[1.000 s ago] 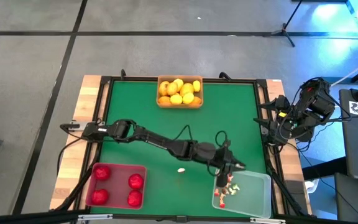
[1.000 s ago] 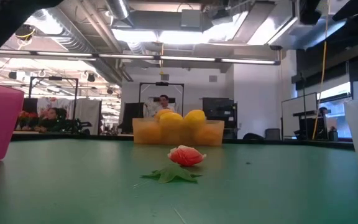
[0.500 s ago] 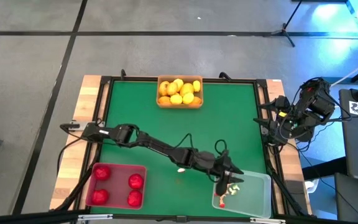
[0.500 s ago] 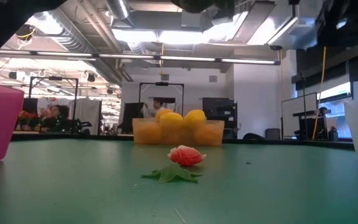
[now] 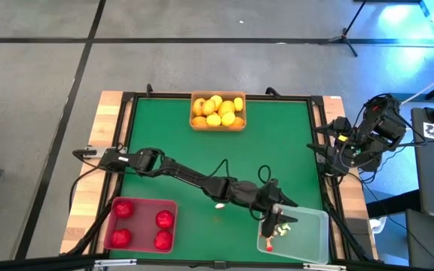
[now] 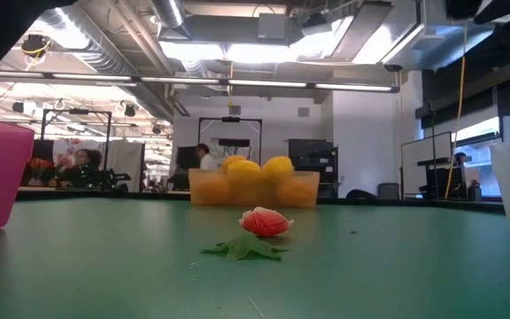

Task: Sort produce into baskets
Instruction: Put the green mushroom into the white bin, then put the brown mushroom into the transparent bin

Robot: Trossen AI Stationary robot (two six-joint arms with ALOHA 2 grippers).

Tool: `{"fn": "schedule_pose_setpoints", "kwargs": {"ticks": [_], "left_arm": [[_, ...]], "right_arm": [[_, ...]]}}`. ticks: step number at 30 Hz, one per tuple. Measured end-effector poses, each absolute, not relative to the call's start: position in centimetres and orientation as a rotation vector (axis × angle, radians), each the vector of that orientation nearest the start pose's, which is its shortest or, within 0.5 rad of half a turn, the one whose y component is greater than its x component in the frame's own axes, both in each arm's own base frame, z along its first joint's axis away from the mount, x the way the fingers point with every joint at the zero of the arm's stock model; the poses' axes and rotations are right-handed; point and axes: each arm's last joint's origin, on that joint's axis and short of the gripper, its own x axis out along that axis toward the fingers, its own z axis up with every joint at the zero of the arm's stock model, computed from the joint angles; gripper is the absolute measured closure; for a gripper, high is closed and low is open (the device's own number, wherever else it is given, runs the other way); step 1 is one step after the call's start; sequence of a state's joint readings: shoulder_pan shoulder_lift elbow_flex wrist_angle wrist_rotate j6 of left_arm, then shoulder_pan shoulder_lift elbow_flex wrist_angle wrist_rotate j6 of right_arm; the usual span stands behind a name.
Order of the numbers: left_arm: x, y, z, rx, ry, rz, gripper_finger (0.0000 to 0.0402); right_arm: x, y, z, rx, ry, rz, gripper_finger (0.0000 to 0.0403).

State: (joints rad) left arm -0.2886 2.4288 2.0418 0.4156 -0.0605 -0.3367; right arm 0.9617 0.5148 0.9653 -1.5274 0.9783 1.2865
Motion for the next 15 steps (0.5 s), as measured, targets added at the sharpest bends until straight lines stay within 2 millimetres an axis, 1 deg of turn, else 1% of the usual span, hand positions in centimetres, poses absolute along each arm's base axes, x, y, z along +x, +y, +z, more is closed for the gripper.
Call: {"fn": "schedule_pose_setpoints", "kwargs": {"ticks": [2, 4, 7, 10, 14, 15], "left_arm": [[54.0, -16.0, 25.2, -0.333, 0.011, -0.234, 0.0179], [53.4, -15.8, 26.8, -0.322, 0.012, -0.233, 0.0185], [52.0, -15.1, 30.5, -0.262, -0.007, -0.225, 0.0194], [49.9, -14.2, 34.6, -0.175, 0.012, -0.212, 0.0204], [46.5, -13.3, 38.7, -0.05, 0.083, -0.198, 0.0218], [45.4, -13.2, 40.1, -0.025, 0.076, -0.187, 0.0221]], "right_arm": [[3.4, 0.7, 32.0, 0.363, 0.465, -0.365, 0.0029], [3.4, 0.7, 32.1, 0.368, 0.464, -0.363, 0.0029], [3.4, 0.7, 32.1, 0.368, 0.463, -0.363, 0.0029], [3.4, 0.7, 32.1, 0.37, 0.463, -0.362, 0.0029], [3.4, 0.7, 32.1, 0.37, 0.463, -0.362, 0.0029], [3.4, 0.7, 32.1, 0.37, 0.463, -0.362, 0.0029]]}}
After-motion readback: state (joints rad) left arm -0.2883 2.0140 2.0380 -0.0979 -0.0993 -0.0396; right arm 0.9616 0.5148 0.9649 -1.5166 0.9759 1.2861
